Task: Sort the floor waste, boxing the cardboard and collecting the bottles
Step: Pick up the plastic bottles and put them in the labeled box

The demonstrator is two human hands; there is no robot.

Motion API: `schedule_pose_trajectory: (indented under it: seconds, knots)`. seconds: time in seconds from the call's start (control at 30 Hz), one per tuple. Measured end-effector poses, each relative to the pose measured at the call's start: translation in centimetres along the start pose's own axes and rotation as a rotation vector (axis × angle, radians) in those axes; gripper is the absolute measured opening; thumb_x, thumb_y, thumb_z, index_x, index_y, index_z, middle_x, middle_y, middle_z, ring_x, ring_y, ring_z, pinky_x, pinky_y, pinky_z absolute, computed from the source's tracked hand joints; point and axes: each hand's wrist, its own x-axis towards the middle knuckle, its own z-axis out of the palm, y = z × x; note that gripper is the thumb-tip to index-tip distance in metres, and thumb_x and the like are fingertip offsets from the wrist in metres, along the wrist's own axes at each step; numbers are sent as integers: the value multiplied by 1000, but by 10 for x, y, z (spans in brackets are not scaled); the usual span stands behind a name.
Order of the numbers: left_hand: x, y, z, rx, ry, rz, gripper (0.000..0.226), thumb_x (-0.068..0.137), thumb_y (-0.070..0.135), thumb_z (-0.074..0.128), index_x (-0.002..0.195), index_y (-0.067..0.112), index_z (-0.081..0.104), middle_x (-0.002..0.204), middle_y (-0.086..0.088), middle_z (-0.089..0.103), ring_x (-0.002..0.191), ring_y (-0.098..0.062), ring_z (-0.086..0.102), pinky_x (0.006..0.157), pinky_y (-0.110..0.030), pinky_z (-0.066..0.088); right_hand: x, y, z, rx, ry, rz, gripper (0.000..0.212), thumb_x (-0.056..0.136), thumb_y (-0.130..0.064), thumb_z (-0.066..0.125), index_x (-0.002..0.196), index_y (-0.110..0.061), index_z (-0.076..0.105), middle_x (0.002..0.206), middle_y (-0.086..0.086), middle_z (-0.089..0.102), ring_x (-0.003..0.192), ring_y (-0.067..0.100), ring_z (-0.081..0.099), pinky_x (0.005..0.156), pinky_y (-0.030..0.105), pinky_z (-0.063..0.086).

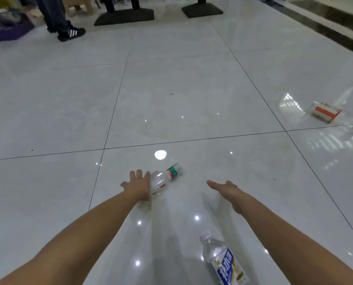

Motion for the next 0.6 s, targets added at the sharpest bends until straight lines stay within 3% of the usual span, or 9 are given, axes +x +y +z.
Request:
schedule_pose_trajectory:
  seconds: [0.1, 0.2, 0.4, 0.53, 0.6]
  knots:
    - [-11, 14, 8, -152, -50, -11, 92, 77, 31, 76, 145, 6, 19, 140, -15, 34, 131, -33, 35, 100, -39, 42, -1, 8, -10, 12, 24, 10, 94, 87, -50, 59, 152, -4, 9, 159, 10, 9, 145, 32, 19, 115, 46, 22]
    - [-26, 30, 16, -287, -46, -60, 89, 77, 32, 76, 140, 1, 22, 136, -16, 42, 126, -32, 44, 99, -35, 43, -4, 15, -16, 10, 29, 18, 96, 86, -51, 61, 152, -4, 9, 159, 9, 10, 145, 32, 19, 115, 45, 22]
    - [-72, 65, 46, -1088, -248, -354, 83, 80, 28, 74, 135, 9, 14, 139, -17, 35, 123, -41, 44, 89, -60, 48, -19, 48, -22, -35, -5, 97, 101, 81, -54, 65, 151, -3, 13, 159, 10, 14, 146, 30, 18, 115, 43, 23]
    - [-116, 78, 80, -1092, -299, -275, 85, 90, 40, 58, 146, 3, 5, 136, -21, 45, 116, -36, 55, 84, -42, 49, -27, 65, -24, -68, -56, 153, 93, 84, -53, 62, 149, -3, 20, 157, 13, 20, 146, 29, 20, 115, 42, 22]
    - [-131, 86, 91, -1169, -311, -310, 86, 93, 42, 53, 147, -1, 0, 139, -23, 43, 119, -38, 53, 93, -47, 49, -31, 72, -26, -77, -76, 177, 89, 85, -53, 61, 148, -3, 23, 157, 12, 22, 145, 28, 21, 115, 42, 22]
